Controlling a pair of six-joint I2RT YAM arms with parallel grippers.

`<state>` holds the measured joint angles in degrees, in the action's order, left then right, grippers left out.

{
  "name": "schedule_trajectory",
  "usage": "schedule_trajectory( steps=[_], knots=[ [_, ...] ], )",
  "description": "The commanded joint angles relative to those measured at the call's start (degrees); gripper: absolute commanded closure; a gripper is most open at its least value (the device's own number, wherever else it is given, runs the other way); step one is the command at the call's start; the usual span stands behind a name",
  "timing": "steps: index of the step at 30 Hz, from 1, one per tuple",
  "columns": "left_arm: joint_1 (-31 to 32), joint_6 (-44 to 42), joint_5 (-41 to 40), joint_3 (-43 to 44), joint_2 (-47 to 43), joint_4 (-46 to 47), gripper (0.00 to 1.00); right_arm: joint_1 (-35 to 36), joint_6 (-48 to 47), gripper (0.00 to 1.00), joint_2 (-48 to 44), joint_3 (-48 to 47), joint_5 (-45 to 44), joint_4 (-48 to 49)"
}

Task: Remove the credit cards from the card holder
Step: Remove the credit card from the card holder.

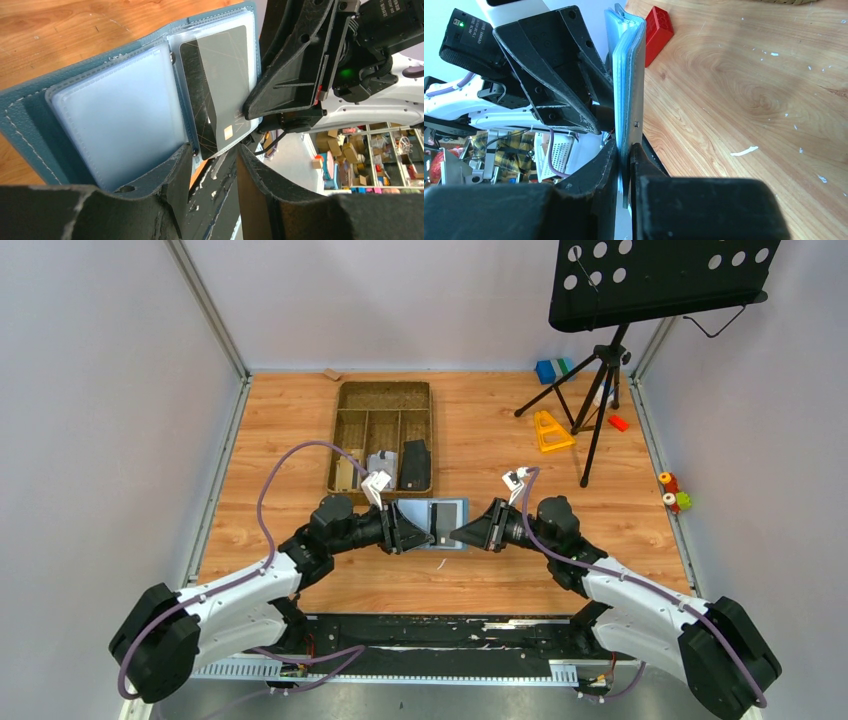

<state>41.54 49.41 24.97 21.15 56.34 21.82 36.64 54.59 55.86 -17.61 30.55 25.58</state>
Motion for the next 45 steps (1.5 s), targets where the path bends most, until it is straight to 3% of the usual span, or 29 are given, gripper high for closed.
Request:
schedule_trajectory(
  steps=[1,7,23,26,31,36,40,45],
  knots=[
    [-0.4,0.6,-1.3,0.6,1.5,-0.8,0.55,-0.3,1.6,1.0,-1.0,-0.6,2.1,7.3],
    [-0.6,6.0,4.2,-1.4,4.5,11.5,0.59,-0.6,4.1,1.0,0.8,0.3,4.0,12.7],
    [-2.0,12.6,5.5,-4.5,5.0,21.4,0.7,-1.3,7.1,1.0,0.9,1.2,6.5,19.0],
    [-2.0,11.7,6.0,-3.8,5.3,19.3,0.62,-1.4,7.3,1.0,1.5,1.0,7.2,20.0],
    [-1.9,7.0,4.4,-0.8,5.2,8.7,0.64,-1.4,8.0,1.0,2.4,0.8,8.1,22.2],
    [-1.9,4.9,4.0,0.6,5.4,4.7,0.71,-1.4,8.3,1.0,3.3,0.2,8.7,23.1],
    [-1.9,7.2,5.8,-0.3,6.5,9.8,0.87,-1.4,8.2,1.0,3.6,0.1,8.7,23.2],
    [-2.3,8.3,6.7,-1.2,6.8,12.9,0.97,-1.3,7.3,1.0,2.9,0.3,8.0,21.0]
  ],
)
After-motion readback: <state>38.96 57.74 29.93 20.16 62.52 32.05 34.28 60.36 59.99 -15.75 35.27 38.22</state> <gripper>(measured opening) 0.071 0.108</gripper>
